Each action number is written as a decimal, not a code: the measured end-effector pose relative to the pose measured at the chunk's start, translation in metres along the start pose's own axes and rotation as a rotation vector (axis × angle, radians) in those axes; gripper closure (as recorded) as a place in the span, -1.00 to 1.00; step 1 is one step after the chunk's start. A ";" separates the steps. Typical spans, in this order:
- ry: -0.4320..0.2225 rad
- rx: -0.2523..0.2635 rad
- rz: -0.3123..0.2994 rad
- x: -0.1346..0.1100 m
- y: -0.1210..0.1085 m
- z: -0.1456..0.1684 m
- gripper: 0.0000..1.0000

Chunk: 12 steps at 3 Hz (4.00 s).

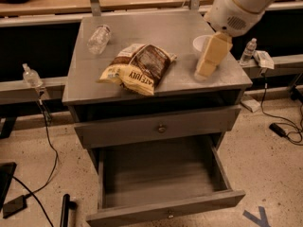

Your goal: Place brown chip bag into middle drawer

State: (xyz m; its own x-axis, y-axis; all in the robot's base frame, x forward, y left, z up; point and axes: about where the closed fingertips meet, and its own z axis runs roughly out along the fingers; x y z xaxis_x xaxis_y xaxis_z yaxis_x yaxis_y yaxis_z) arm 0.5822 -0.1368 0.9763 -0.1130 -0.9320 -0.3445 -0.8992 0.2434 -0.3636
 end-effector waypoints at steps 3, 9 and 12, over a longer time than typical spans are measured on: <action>0.033 -0.244 -0.275 -0.112 -0.045 0.135 -1.00; -0.264 -0.205 -1.002 -0.172 -0.053 0.160 -1.00; -0.183 -0.323 -1.354 -0.163 -0.018 0.181 -1.00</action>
Offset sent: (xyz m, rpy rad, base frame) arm 0.1444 0.1117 -0.0512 -0.1812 0.1831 0.1643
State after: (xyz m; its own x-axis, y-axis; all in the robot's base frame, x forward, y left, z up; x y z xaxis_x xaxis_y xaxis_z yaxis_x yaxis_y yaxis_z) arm 0.6929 0.0592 0.8825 0.9414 -0.3372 -0.0072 -0.3240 -0.8984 -0.2964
